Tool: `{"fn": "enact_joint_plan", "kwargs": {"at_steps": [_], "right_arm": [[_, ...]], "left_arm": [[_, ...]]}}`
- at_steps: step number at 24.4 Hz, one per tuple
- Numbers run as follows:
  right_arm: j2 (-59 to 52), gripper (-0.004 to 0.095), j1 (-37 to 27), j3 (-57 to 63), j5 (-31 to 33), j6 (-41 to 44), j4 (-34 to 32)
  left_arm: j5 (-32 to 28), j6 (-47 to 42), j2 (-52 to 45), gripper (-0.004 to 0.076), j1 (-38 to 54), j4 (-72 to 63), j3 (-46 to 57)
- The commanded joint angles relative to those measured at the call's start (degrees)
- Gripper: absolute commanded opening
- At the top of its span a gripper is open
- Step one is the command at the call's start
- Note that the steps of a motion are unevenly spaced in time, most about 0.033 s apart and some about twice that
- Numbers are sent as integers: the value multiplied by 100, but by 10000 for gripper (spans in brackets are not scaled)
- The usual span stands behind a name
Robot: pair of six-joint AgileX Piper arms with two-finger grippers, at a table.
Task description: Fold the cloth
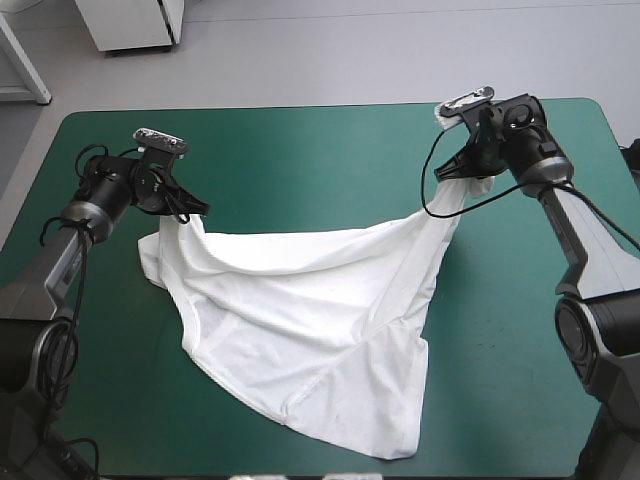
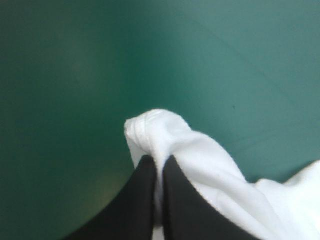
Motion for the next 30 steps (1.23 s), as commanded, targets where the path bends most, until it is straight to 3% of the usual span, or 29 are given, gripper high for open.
{"fn": "enact_joint_plan", "kwargs": {"at_steps": [1,12,16,20,21,22,23,30], "right_arm": [[-108,-13,-265,-310,-253,-138,59],[334,14,-793,-299,-90,-1278,2126],[444,199,-969,-299,52,-1681,2797],[454,544,-1170,-299,120,-1766,3183],[419,616,-1253,-310,250,-1766,3286],[389,628,-1301,-310,309,-1789,3369],[285,627,-1402,-310,471,-1834,3574],[-942,621,-1454,-17,869,-1742,3758]], "left_arm": [[-438,-78,10,-9,114,34,-402],[-494,-12,387,-3,213,-243,-723],[-532,230,429,84,213,-312,-732],[-531,870,429,239,213,-929,-769],[-238,893,429,278,213,-994,-890],[36,893,429,288,213,-994,-972],[680,893,378,300,213,-973,-1212],[1512,356,-888,292,213,527,-1349]]}}
